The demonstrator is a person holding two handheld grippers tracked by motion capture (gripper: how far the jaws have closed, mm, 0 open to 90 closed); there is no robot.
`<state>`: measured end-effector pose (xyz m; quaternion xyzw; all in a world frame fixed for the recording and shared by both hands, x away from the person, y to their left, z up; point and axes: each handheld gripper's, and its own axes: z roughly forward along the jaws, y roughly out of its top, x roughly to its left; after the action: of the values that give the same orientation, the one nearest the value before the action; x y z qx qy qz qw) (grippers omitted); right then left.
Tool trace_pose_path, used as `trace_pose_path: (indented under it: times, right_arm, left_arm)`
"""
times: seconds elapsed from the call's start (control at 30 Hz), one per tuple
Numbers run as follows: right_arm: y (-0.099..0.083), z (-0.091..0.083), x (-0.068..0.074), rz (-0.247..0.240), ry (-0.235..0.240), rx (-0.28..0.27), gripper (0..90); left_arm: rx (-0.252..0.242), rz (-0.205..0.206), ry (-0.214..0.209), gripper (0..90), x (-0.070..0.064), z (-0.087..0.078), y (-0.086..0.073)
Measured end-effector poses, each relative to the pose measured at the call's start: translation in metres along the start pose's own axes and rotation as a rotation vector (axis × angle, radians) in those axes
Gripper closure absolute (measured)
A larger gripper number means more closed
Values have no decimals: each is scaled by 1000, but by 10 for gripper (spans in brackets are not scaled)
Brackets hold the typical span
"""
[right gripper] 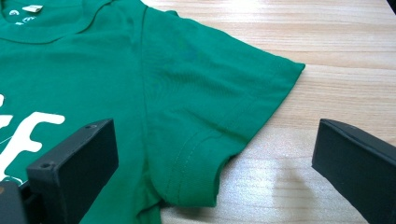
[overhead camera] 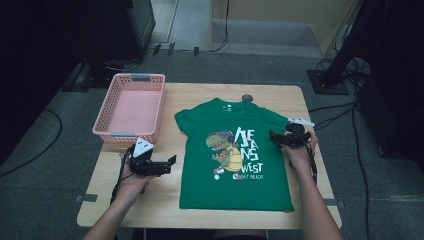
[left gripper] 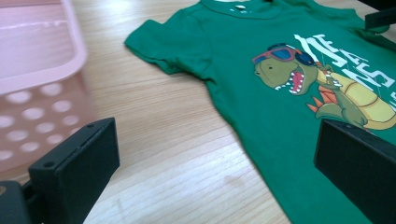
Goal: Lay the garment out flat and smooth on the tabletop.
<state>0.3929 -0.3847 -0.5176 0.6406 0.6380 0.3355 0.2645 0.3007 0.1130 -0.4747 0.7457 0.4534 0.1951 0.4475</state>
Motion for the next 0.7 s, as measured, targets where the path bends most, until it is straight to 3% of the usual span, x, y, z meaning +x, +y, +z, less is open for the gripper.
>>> trace_pose_path:
  times: [0.3,0.7]
  right_arm:
    - [-1,0,-1,0,-7,-3,3]
    - [-2,1,-1,-1,-10,-4,3]
  left_arm:
    - [-1,-18,24,7,10,-17,-14]
    - [-6,-54,85,7,31,-40,-35]
